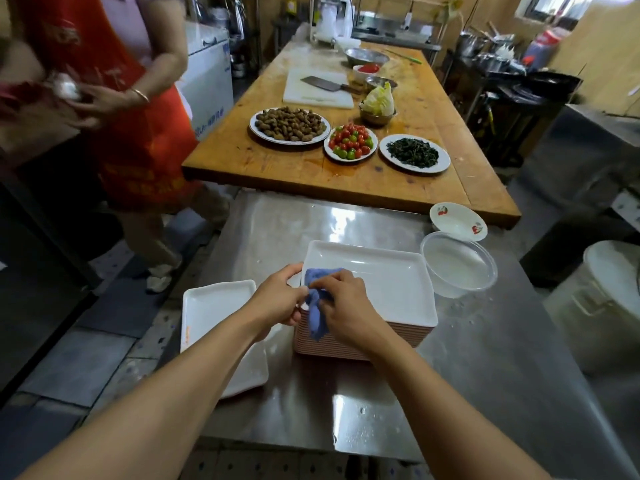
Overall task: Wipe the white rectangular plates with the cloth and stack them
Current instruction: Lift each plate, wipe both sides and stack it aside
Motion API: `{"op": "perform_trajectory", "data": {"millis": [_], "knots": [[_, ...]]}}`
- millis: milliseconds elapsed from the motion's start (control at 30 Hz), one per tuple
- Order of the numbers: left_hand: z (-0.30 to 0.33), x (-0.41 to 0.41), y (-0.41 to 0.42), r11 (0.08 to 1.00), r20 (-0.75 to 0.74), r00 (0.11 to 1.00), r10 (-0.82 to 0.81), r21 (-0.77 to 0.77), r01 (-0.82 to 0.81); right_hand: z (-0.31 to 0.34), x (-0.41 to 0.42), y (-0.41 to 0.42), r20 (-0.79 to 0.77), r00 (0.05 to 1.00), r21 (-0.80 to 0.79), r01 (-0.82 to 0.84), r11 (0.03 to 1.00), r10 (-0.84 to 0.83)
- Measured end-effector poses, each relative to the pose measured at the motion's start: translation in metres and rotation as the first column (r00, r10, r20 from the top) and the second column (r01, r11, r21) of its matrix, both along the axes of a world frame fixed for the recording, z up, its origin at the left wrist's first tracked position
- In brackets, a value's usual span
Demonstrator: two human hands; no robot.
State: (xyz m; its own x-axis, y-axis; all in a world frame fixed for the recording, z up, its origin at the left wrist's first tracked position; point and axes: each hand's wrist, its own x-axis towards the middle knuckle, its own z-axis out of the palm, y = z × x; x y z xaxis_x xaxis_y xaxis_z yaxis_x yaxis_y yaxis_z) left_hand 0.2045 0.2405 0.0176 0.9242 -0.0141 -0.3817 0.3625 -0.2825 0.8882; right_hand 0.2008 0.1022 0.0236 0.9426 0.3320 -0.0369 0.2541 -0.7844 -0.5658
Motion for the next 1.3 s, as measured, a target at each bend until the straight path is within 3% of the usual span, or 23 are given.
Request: {"op": "perform_trajectory", "data": {"millis": [100,267,467,733,933,1067,1167,1233,1300], "knots": [[-0.001,-0.001,-0.002,0.999,0.020,1.000,-0.004,0.041,0.003,-0.002,0.019,-0.002,-0.003,0.999,-0.049,0.032,0.998,-0.032],[0.000,0.002,-0.007,0.990,0.040,0.999,0.009,0.141,-0.015,-0.006,0.033,-0.021,0.166,0.985,-0.208,0.086,0.974,-0.051],[-0.003,0.001,-0.013,0.958,0.074,0.995,0.065,0.274,-0.083,0.005,0.023,-0.094,0.266,0.948,-0.460,0.284,0.842,-0.174],[-0.003,0.000,-0.024,0.869,0.127,0.990,0.065,0.481,-0.119,0.020,-0.023,-0.109,0.174,0.984,-0.398,0.104,0.912,-0.037],[-0.002,-0.002,-0.027,0.821,0.154,0.987,0.045,0.557,-0.125,0.021,-0.038,-0.117,0.229,0.973,-0.503,0.083,0.860,0.041],[0.004,-0.007,-0.030,0.794,0.148,0.989,0.030,0.598,-0.114,0.030,-0.040,-0.123,0.218,0.974,-0.378,0.147,0.914,-0.066],[0.009,-0.017,-0.036,0.683,0.167,0.986,0.013,0.718,-0.131,0.036,-0.042,-0.132,0.215,0.955,-0.084,0.227,0.970,-0.204],[0.013,-0.024,-0.045,0.620,0.279,0.956,-0.094,0.767,-0.163,0.039,-0.046,-0.138,0.214,0.928,0.087,0.293,0.952,-0.306],[0.014,-0.025,-0.058,0.617,0.357,0.880,-0.312,0.781,-0.098,0.039,-0.050,-0.142,0.172,0.907,0.214,0.346,0.914,-0.384]]}}
